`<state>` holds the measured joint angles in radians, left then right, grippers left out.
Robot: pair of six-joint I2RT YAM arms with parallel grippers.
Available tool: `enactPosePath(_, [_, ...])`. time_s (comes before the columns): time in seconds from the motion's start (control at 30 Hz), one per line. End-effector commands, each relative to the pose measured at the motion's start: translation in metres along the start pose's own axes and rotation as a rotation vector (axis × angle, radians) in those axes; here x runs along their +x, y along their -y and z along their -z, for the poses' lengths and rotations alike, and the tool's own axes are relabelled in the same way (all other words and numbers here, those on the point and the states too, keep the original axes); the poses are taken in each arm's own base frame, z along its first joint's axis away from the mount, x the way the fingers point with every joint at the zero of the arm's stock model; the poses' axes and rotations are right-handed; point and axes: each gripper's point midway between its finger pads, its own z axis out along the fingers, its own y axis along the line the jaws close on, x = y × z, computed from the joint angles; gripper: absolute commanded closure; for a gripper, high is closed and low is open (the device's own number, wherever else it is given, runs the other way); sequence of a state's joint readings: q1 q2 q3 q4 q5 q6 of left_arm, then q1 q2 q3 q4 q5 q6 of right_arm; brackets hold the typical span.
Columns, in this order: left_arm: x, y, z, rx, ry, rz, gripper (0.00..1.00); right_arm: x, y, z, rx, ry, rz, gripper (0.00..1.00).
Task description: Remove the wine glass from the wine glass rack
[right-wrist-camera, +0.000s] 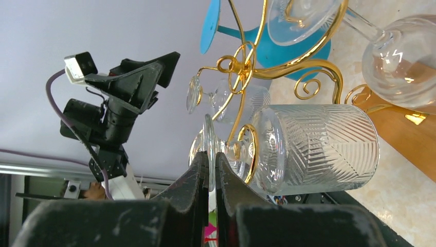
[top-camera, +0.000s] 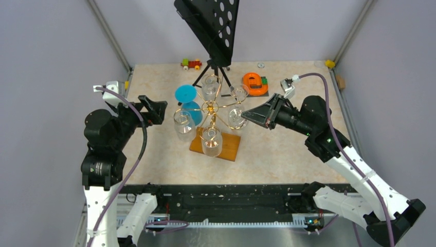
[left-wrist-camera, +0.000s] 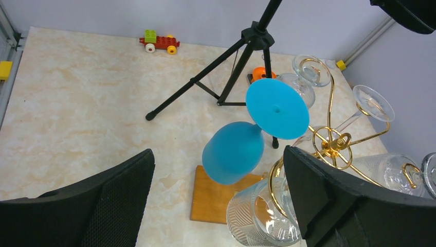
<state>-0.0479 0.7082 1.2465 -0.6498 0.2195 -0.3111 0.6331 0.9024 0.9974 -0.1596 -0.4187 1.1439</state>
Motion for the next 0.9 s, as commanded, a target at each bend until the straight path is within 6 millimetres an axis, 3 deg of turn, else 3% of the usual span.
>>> enactPosePath(0.0, [-0.01,0.004,0.002,0.019,0.048,-0.025,0.01,-0.028,-0.065,0.015,-0.185,0.126,0.095,1.0])
enactPosePath(0.47, [-0.009,0.004,0.002,0.018,0.048,-0.024,0.01,-0.024,-0.055,0.015,-0.149,0.113,0.068,1.0])
enactPosePath(0.73, [-0.009,0.003,0.001,0.014,0.046,-0.025,0.01,-0.014,-0.028,0.019,-0.003,0.068,0.013,1.0])
enactPosePath(0.87, [-0.009,0.0,0.001,0.002,0.048,-0.031,0.01,-0.01,-0.033,0.02,-0.04,0.053,0.002,1.0])
